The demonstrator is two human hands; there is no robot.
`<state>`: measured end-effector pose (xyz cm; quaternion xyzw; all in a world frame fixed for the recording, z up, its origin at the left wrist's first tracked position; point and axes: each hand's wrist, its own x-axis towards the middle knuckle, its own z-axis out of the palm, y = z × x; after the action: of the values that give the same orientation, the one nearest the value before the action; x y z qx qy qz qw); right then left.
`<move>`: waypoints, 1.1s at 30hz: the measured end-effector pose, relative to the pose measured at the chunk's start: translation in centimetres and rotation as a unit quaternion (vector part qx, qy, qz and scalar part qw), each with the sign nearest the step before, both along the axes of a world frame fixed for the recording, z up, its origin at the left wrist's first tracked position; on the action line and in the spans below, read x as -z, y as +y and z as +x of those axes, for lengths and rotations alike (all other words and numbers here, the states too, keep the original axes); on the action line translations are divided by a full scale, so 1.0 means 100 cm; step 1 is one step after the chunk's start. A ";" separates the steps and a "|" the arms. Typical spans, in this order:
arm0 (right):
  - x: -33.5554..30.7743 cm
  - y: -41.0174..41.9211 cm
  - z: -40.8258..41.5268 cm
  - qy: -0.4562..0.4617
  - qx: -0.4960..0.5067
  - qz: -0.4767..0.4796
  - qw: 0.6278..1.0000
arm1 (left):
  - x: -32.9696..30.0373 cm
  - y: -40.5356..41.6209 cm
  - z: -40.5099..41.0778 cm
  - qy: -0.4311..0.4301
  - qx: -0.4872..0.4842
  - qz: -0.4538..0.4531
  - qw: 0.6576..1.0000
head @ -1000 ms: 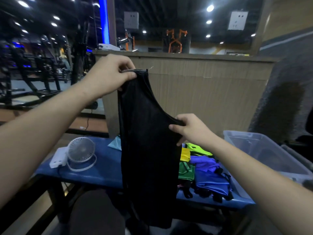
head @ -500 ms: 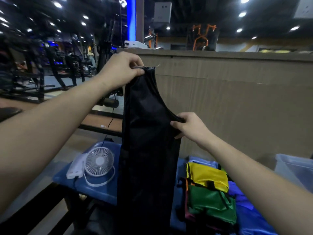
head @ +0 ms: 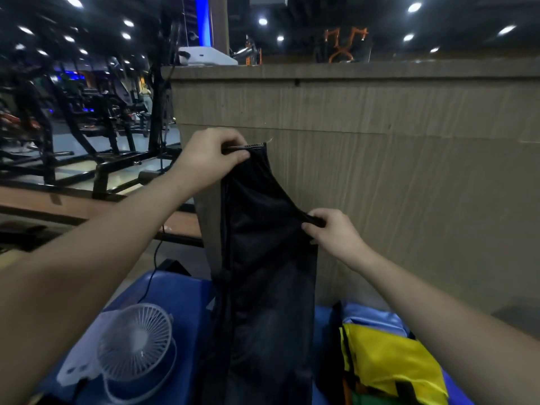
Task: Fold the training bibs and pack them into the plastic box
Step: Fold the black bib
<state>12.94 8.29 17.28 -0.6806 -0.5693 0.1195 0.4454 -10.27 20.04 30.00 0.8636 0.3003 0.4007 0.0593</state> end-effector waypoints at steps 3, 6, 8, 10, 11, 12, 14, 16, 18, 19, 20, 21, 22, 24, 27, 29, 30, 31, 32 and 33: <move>0.003 0.004 0.007 -0.011 0.016 0.022 1.000 | 0.008 0.009 0.010 -0.005 0.011 0.023 1.000; 0.011 0.005 0.013 -0.028 0.018 0.003 0.999 | 0.018 0.009 0.013 0.007 0.026 0.029 0.999; 0.020 0.002 0.015 -0.041 0.027 -0.011 0.999 | 0.029 0.005 0.010 0.018 0.036 0.022 0.999; 0.027 -0.005 0.014 -0.048 0.038 -0.018 0.998 | 0.039 -0.004 0.003 0.014 0.045 0.010 0.999; 0.030 -0.010 0.012 -0.053 0.039 -0.019 0.998 | 0.044 -0.010 -0.001 0.012 0.049 0.007 0.999; 0.032 -0.015 0.009 -0.062 0.037 -0.019 0.997 | 0.049 -0.016 -0.005 0.016 0.052 0.006 0.999; 0.039 -0.025 0.004 -0.084 0.031 -0.021 0.996 | 0.060 -0.028 -0.014 0.038 0.056 0.000 0.998; 0.050 -0.035 -0.002 -0.103 0.028 -0.035 0.994 | 0.074 -0.040 -0.023 0.054 0.063 -0.002 0.997; 0.063 -0.044 -0.007 -0.117 0.025 -0.054 0.991 | 0.091 -0.053 -0.032 0.058 0.074 0.001 0.996; 0.070 -0.048 -0.010 -0.120 0.020 -0.063 0.991 | 0.101 -0.059 -0.036 0.062 0.080 -0.002 0.995; 0.076 -0.052 -0.013 -0.123 0.015 -0.070 0.990 | 0.110 -0.065 -0.041 0.069 0.086 -0.007 0.994; 0.081 -0.055 -0.016 -0.127 0.010 -0.077 0.989 | 0.119 -0.070 -0.046 0.076 0.092 -0.014 0.993; 0.085 -0.058 -0.018 -0.130 0.005 -0.085 0.988 | 0.128 -0.075 -0.050 0.082 0.097 -0.022 0.992; 0.094 -0.063 -0.022 -0.140 -0.012 -0.101 0.985 | 0.147 -0.087 -0.059 0.086 0.108 -0.037 0.990; 0.110 -0.069 -0.028 -0.183 -0.050 -0.127 0.974 | 0.189 -0.105 -0.071 0.105 0.129 -0.036 0.985; 0.124 -0.074 -0.031 -0.209 -0.078 -0.149 0.963 | 0.223 -0.117 -0.081 0.123 0.134 -0.054 0.982; 0.131 -0.076 -0.032 -0.217 -0.092 -0.161 0.958 | 0.240 -0.124 -0.087 0.132 0.135 -0.064 0.980; 0.138 -0.079 -0.034 -0.224 -0.107 -0.171 0.954 | 0.255 -0.132 -0.091 0.143 0.137 -0.071 0.978; 0.145 -0.081 -0.035 -0.230 -0.117 -0.183 0.949 | 0.270 -0.139 -0.095 0.154 0.140 -0.072 0.975; 0.151 -0.083 -0.035 -0.236 -0.125 -0.197 0.943 | 0.283 -0.144 -0.098 0.167 0.142 -0.071 0.973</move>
<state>9.41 0.01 2.15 -0.6865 -0.7039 0.1199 0.1371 -20.08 5.61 1.70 0.9456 0.2081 0.2161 0.1261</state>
